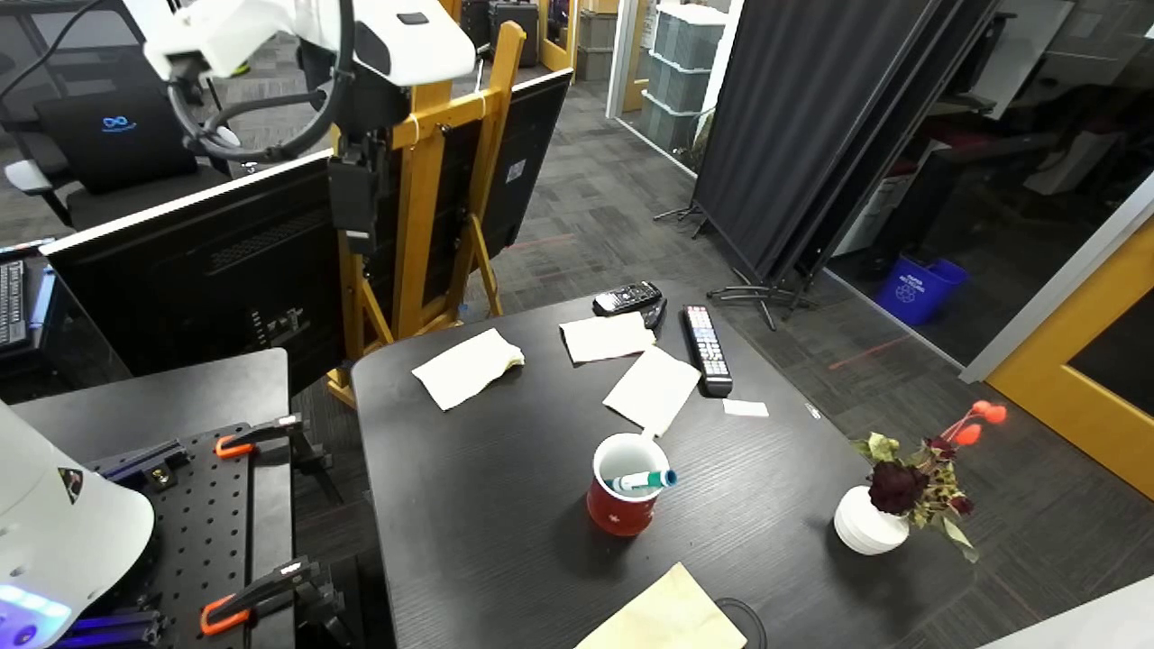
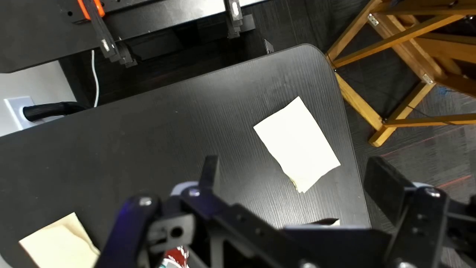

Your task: Take the marker out of the mug and put it on the table

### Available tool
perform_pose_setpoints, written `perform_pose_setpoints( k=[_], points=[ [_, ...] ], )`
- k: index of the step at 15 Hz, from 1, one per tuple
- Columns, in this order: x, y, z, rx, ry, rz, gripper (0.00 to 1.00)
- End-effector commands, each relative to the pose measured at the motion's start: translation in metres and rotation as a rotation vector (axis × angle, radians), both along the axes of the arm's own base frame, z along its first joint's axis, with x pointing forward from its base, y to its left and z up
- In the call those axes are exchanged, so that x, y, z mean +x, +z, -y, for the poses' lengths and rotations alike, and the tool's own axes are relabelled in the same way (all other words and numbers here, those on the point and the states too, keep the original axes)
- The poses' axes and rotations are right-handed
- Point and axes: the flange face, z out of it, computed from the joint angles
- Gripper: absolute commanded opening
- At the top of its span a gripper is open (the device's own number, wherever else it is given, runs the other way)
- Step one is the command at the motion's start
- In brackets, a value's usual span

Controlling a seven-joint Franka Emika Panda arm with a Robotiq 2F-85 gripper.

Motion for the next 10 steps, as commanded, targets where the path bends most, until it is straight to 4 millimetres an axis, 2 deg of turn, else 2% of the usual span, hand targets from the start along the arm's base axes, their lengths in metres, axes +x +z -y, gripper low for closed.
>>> perform_pose_setpoints(
  k=[1, 7, 10],
  points=[
    [0.002, 0.0, -0.004, -0.005, -0.014, 0.009, 1.0],
    [0.02, 0.009, -0.006, -0.035, -0.082, 0.119, 1.0],
    [0.032, 0.005, 0.002, -0.062, -0.125, 0.156, 1.0]
  ],
)
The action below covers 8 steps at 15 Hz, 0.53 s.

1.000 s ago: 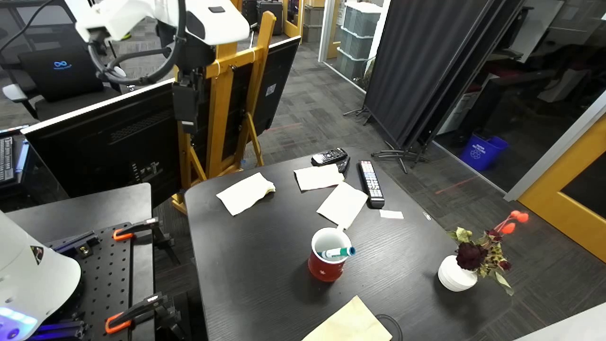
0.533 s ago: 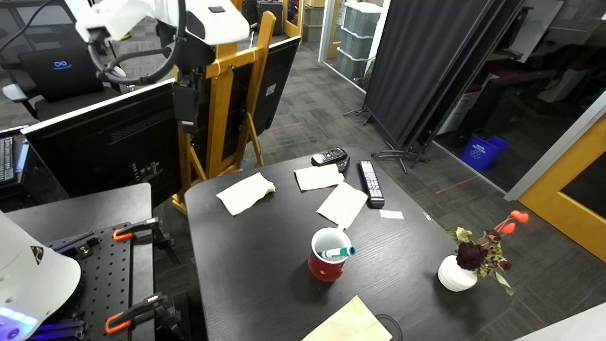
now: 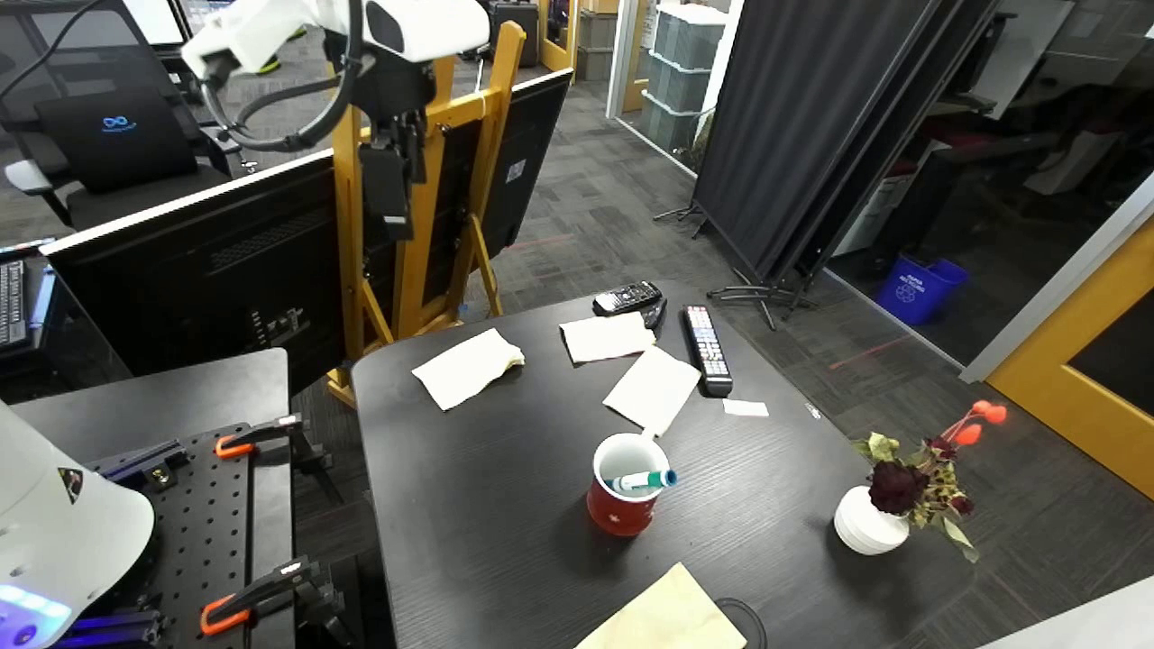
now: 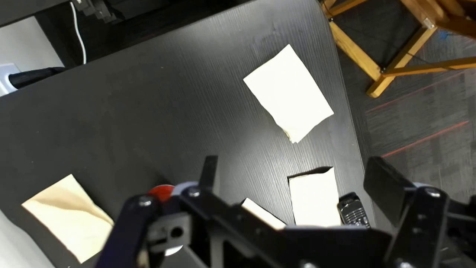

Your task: Take the marker out of the mug and put it on the table

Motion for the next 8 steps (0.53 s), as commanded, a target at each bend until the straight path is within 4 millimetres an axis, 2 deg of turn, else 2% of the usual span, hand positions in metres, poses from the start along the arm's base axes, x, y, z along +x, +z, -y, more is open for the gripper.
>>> perform_pose_setpoints(
  k=[1, 8],
  points=[
    [0.017, -0.006, 0.011, -0.036, -0.068, 0.03, 1.0],
    [0.037, -0.032, 0.063, -0.098, -0.191, 0.062, 1.0]
  ],
)
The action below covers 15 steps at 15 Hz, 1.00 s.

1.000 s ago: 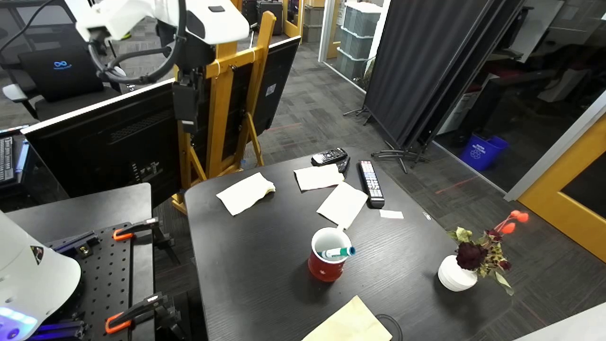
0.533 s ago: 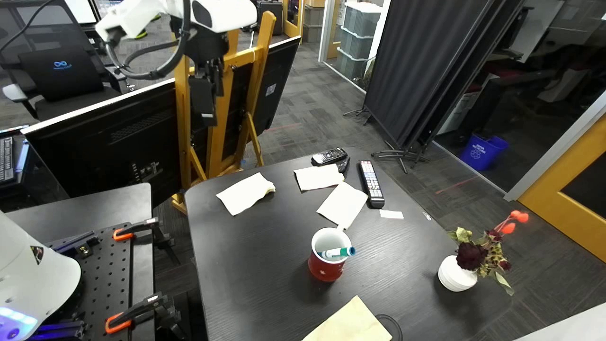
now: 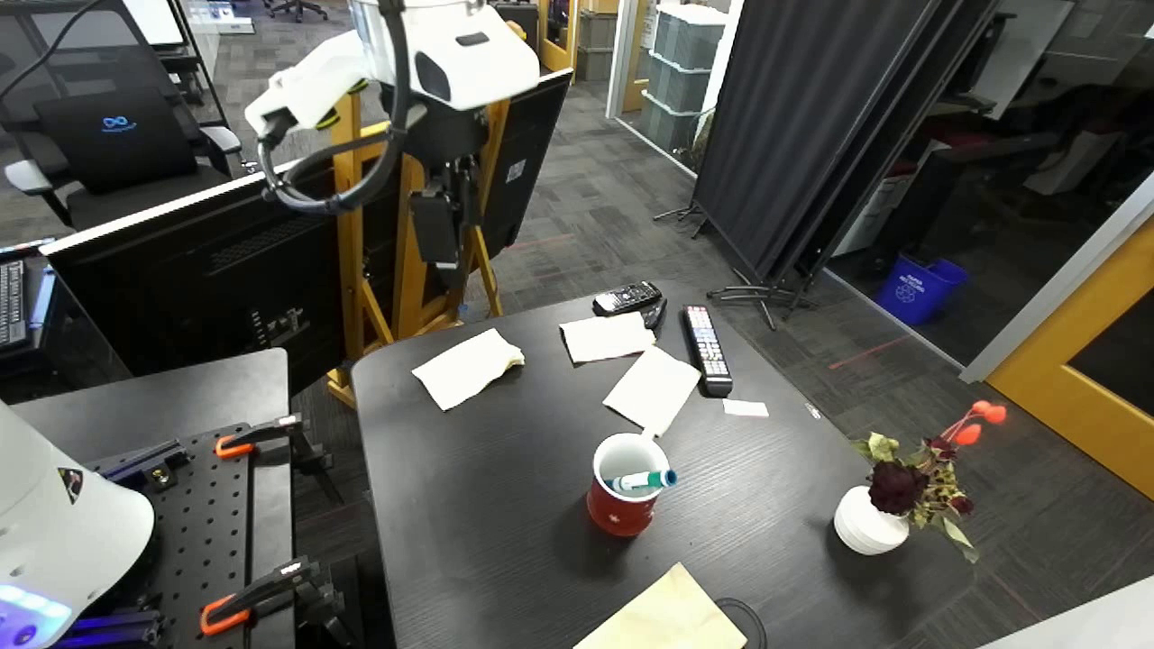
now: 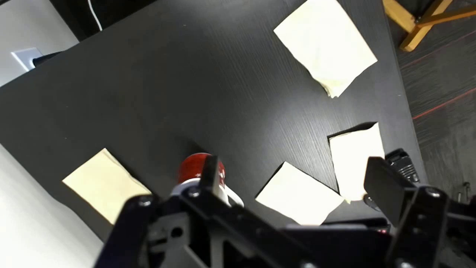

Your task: Take the marker out of the mug and put it on the table

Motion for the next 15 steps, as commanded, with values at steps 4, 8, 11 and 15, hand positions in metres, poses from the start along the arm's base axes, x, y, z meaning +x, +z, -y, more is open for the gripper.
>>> perform_pose_setpoints(
  k=[4, 8, 11, 15],
  points=[
    [0.023, -0.024, 0.053, -0.04, -0.207, 0.047, 1.0],
    [0.04, -0.036, 0.078, -0.085, -0.275, 0.111, 1.0],
    [0.053, -0.042, 0.088, -0.123, -0.268, 0.14, 1.0],
    [0.067, -0.053, 0.097, -0.173, -0.217, 0.143, 1.0]
  ],
)
